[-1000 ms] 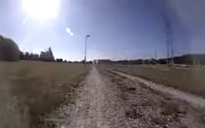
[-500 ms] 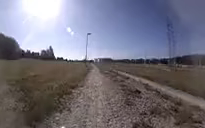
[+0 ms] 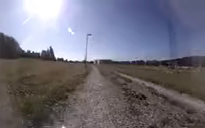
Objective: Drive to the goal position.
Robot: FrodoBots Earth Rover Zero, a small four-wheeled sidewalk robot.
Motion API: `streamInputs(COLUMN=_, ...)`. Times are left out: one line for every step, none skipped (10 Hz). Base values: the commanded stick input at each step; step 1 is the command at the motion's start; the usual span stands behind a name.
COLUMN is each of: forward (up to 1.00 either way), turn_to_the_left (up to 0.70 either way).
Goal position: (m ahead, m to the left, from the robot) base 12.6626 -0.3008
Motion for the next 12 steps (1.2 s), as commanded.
streamInputs(forward=0.5, turn_to_the_left=0.0)
streamInputs(forward=0.5, turn_to_the_left=0.0)
streamInputs(forward=0.5, turn_to_the_left=0.0)
streamInputs(forward=0.5, turn_to_the_left=0.0)
streamInputs(forward=0.5, turn_to_the_left=0.0)
streamInputs(forward=0.5, turn_to_the_left=0.0)
streamInputs(forward=0.5, turn_to_the_left=0.0)
streamInputs(forward=0.5, turn_to_the_left=0.0)
streamInputs(forward=0.5, turn_to_the_left=0.0)
streamInputs(forward=0.5, turn_to_the_left=0.0)
streamInputs(forward=0.5, turn_to_the_left=0.0)
streamInputs(forward=0.5, turn_to_the_left=0.0)
